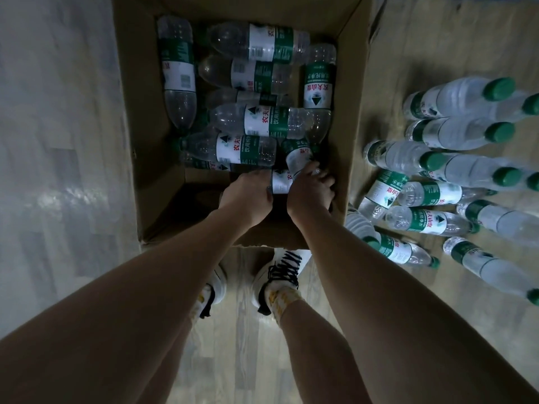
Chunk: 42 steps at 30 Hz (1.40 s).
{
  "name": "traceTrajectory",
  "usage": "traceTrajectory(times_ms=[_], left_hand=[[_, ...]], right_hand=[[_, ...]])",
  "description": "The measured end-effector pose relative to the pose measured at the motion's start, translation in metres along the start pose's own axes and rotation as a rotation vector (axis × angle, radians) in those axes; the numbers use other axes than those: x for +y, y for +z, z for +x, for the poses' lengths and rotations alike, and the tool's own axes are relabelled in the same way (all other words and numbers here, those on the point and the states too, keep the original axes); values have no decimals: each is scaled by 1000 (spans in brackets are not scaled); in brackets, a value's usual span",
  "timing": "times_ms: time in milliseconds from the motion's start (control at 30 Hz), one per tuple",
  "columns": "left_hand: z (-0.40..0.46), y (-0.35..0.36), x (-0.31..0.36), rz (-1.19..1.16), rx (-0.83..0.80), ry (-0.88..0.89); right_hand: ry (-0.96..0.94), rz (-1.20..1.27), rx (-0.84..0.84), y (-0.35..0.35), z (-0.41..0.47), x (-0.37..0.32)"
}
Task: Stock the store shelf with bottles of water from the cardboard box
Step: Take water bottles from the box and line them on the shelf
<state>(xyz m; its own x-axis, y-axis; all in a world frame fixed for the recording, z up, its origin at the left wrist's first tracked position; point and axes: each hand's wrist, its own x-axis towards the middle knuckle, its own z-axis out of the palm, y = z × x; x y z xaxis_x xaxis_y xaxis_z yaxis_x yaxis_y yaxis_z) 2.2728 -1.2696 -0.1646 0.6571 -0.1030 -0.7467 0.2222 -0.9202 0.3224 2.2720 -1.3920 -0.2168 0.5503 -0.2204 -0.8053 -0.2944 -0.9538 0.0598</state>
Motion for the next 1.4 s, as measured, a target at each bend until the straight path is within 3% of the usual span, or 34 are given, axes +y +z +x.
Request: traceTrajectory(times_ms=[133, 233, 433, 700, 933, 1167, 1400], left_hand=[[-9, 8, -3, 15, -27, 1], [-28, -3, -8, 12, -18, -22], [-78, -67, -11, 54, -18, 7], [-176, -212, 27, 145, -21, 64], [-278, -383, 97, 245, 130, 194], [-401, -524, 153, 215, 335, 294], [-503, -641, 195, 78, 569, 416]], right_hand=[[-37, 9, -54, 14, -2, 2], [0, 184, -97, 7, -24, 5], [-59, 176, 129, -60, -86, 8], [-229, 262, 156, -203, -232, -12], [-382, 444, 149, -376, -373, -28], [-448, 842, 319, -526, -505, -25], [-666, 1057, 598, -630, -621, -40]])
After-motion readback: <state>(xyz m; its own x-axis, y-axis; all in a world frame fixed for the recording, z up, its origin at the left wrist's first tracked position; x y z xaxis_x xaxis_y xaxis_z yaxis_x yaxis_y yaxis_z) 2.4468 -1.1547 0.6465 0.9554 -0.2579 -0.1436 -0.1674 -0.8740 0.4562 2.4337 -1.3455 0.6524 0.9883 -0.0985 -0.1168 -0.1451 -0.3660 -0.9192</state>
